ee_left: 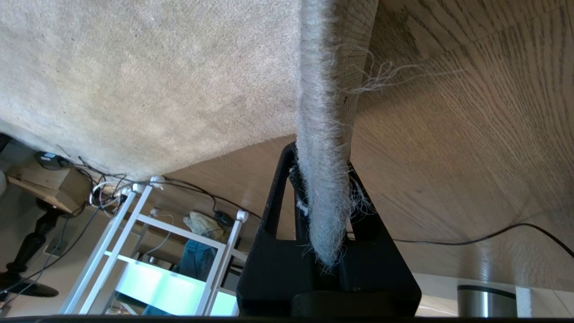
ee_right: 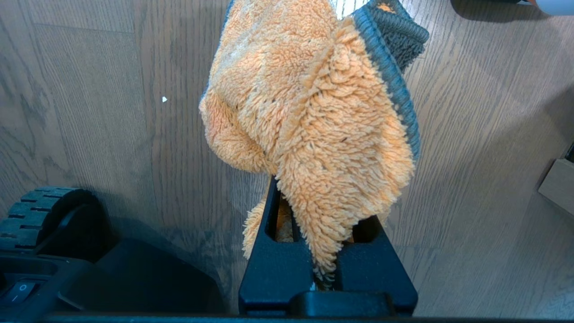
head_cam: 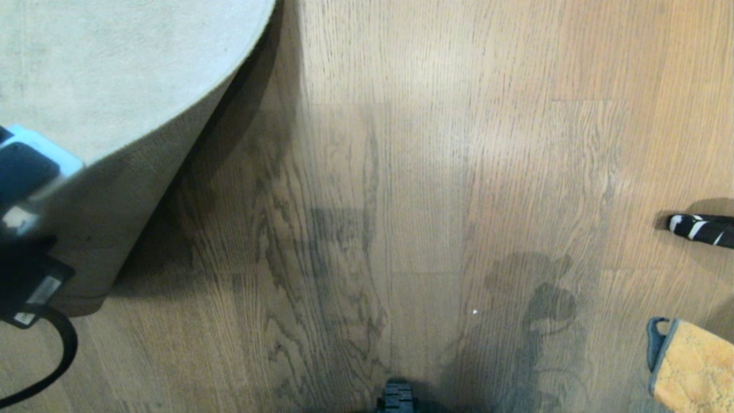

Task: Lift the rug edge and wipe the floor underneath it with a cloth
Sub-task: Wipe the floor under the carpet with a rag

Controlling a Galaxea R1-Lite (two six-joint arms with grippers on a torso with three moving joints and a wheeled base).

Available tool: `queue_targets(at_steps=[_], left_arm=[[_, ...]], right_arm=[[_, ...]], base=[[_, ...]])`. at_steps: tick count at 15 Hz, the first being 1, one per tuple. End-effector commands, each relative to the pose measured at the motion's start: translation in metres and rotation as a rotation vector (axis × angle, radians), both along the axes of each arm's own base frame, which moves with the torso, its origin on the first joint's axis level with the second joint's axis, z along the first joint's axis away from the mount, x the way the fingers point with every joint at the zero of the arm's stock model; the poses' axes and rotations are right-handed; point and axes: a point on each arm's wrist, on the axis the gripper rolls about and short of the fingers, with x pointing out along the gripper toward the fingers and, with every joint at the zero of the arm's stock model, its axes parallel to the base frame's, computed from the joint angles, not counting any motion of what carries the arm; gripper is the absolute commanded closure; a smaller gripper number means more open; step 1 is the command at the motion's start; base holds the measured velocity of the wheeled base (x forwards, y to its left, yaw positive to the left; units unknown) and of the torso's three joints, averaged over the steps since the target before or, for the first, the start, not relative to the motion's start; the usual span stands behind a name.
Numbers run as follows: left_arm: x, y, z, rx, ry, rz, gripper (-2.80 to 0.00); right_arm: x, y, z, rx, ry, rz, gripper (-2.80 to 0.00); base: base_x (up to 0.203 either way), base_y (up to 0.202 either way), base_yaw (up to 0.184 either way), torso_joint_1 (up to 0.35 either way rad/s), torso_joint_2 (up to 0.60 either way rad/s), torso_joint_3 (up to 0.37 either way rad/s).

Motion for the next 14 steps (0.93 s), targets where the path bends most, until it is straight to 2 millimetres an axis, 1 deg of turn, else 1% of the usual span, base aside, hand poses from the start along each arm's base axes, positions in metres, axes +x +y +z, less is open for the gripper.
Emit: queue_targets(at_steps=[1, 10, 14], left_arm=[[0.0004, -0.0001, -0.0004, 0.006, 0.003, 0.004, 0.0], [0.0005, -0.0002, -0.0005, 0.007, 0.004, 0.004, 0.0], [0.0005, -0.0002, -0.0005, 0.007, 0.004, 0.004, 0.0]], right_arm=[[0.0001, 0.0, 0.0, -0.001, 0.001, 0.0, 0.0], [0.0001, 0.0, 0.0, -0.001, 0.001, 0.0, 0.0], [0.0001, 0.0, 0.0, -0.001, 0.001, 0.0, 0.0]], base=[[0.0, 0.0, 0.0, 0.0, 0.0, 0.0], [0.0, 0.006, -0.001, 0.001, 0.0, 0.0], [0.0, 0.174, -0.003, 0.003, 0.0, 0.002]])
